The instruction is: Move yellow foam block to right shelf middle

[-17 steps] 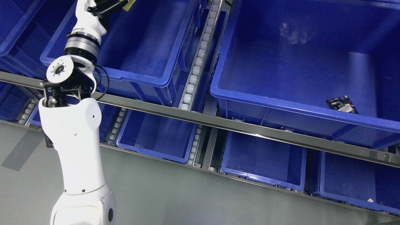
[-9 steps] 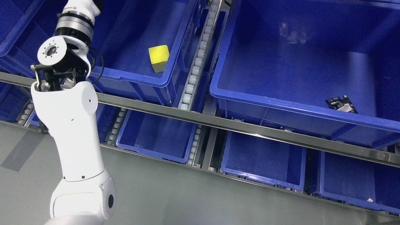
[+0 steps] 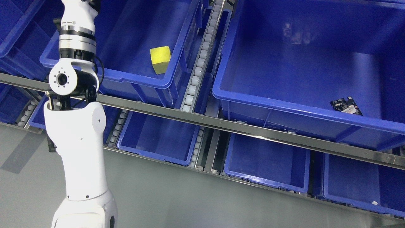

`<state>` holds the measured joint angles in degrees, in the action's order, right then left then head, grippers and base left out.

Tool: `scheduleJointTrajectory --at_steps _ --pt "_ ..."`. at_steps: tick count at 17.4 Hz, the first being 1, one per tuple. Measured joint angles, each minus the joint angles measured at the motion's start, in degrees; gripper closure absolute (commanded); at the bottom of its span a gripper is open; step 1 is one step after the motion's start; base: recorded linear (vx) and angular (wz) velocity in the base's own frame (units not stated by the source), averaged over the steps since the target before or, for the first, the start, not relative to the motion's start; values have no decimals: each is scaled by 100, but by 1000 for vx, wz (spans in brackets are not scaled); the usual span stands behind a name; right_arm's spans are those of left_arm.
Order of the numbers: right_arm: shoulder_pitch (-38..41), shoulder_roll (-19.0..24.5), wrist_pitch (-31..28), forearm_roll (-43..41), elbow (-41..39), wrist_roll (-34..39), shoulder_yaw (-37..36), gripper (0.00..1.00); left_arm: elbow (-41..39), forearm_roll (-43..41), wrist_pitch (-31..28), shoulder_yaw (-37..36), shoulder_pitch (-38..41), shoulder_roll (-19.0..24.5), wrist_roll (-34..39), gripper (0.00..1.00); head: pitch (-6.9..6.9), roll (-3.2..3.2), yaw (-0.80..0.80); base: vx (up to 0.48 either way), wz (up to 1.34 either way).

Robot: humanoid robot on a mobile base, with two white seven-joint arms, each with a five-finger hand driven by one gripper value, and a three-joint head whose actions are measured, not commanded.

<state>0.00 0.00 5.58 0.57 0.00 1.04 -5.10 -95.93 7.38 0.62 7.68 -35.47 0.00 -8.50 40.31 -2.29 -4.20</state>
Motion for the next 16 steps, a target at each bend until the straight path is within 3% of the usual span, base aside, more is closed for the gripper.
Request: scheduleJointTrajectory --at_steps 3,9,16 --pt "0 0 0 -27 0 0 0 0 -73 -5 434 -36 530 0 -165 0 0 0 0 0 0" --pt "1 0 0 -48 0 0 0 0 -163 -8 522 -59 1033 0 -202 0 0 0 0 0 0" --pt "0 0 0 -55 0 0 0 0 -213 -9 -104 -70 1176 0 -203 0 0 0 0 0 0"
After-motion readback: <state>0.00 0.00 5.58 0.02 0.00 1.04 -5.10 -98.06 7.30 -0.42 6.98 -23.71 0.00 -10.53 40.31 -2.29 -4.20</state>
